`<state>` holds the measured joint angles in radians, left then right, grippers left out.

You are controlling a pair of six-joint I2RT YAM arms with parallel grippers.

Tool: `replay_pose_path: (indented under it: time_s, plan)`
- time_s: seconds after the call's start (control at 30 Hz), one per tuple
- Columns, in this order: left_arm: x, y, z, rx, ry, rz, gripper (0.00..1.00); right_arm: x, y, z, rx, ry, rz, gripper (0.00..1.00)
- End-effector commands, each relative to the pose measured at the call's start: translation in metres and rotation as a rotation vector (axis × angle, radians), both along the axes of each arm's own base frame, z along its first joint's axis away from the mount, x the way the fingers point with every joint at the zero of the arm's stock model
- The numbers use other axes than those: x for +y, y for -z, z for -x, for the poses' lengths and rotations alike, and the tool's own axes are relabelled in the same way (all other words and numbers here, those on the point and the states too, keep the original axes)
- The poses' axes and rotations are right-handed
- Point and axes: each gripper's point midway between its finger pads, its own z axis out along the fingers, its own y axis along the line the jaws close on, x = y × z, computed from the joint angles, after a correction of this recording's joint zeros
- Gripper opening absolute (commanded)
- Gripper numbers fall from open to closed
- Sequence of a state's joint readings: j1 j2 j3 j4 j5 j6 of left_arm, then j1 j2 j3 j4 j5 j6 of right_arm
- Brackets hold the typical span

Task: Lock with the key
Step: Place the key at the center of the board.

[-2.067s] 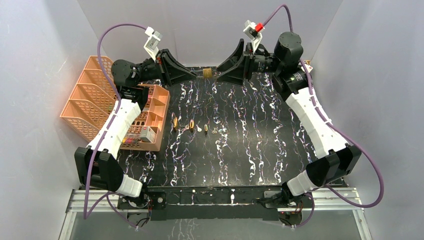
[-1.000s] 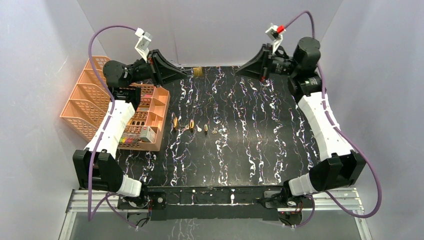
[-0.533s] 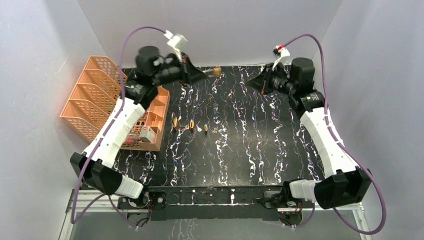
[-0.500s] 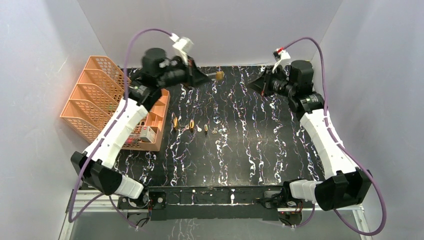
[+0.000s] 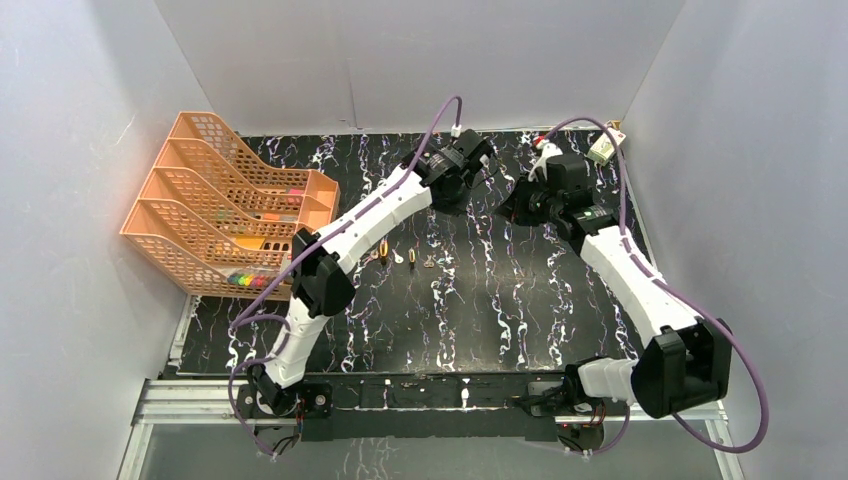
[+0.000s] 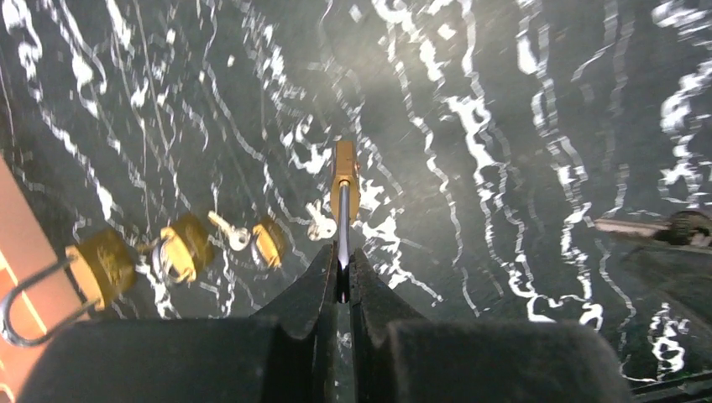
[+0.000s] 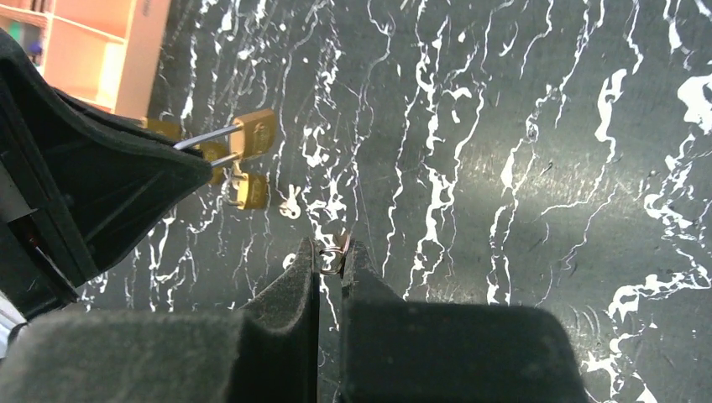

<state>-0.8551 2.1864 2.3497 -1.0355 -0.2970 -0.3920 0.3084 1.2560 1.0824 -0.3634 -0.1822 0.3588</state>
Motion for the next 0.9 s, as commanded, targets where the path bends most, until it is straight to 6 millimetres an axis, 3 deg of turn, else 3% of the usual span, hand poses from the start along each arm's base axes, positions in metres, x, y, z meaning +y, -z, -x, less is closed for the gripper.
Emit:
replay_pose_path:
  time_s: [0.0,0.13,0.4,0.87]
  plan:
    - [0.033,-0.003,0.023,0.08,-0.137,-0.075,0.0,0.013,0.022,-0.003,0.025,0.008,-0.001,0.0]
    - [0.027,0.03,0.038,0.162,-0.172,-0.095,0.0,0.029,0.04,0.003,0.022,-0.002,-0.036,0.0]
    - [0.025,0.059,0.047,0.238,-0.216,-0.107,0.0,0.054,0.081,0.009,0.047,-0.014,-0.119,0.0]
    - [0.017,0.105,0.055,0.381,-0.223,-0.044,0.0,0.074,0.12,-0.013,0.091,0.035,-0.123,0.0]
